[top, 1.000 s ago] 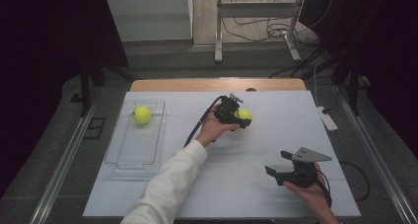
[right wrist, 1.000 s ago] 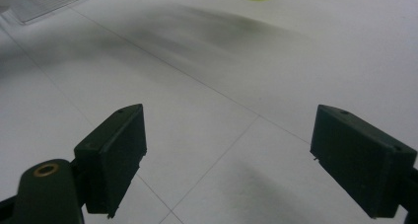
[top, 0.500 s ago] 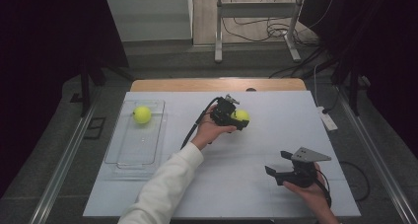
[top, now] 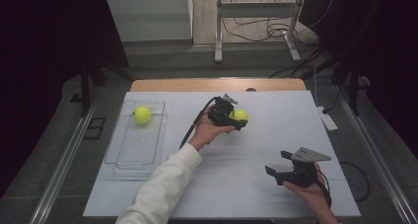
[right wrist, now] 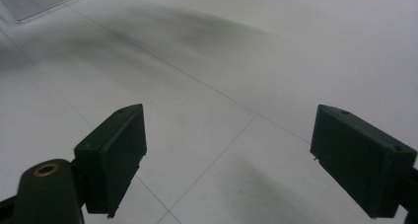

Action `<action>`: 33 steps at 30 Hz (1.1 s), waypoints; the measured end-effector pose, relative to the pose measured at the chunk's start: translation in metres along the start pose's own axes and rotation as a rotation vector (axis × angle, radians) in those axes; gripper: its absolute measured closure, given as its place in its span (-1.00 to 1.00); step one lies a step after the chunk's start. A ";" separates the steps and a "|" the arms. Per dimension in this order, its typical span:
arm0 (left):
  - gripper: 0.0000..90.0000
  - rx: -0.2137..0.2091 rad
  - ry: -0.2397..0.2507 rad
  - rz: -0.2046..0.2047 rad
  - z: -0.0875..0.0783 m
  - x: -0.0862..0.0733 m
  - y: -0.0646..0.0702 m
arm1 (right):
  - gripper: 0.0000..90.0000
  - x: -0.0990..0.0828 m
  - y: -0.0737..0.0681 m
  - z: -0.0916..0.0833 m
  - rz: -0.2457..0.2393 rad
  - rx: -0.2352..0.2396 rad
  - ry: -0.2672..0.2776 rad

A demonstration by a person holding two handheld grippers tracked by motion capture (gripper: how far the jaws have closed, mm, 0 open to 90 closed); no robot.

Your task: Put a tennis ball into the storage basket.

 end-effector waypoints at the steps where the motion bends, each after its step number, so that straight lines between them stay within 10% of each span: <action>1: -0.40 0.000 0.005 -0.002 -0.001 0.000 0.001 | -0.68 0.000 0.000 0.000 0.000 0.000 0.000; 33: -0.40 0.009 0.057 0.002 -0.042 -0.019 0.001 | -0.68 -0.001 -0.001 0.001 -0.002 -0.005 -0.006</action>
Point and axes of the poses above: each handheld gripper's, and its own axes: z roughly forward along the jaws, x roughly out of its top, y roughly to its right, the point moved 3 cm from there along z, roughly forward along the jaws, and after that the axes turned 2 degrees about -z, right-handed, at the moved point
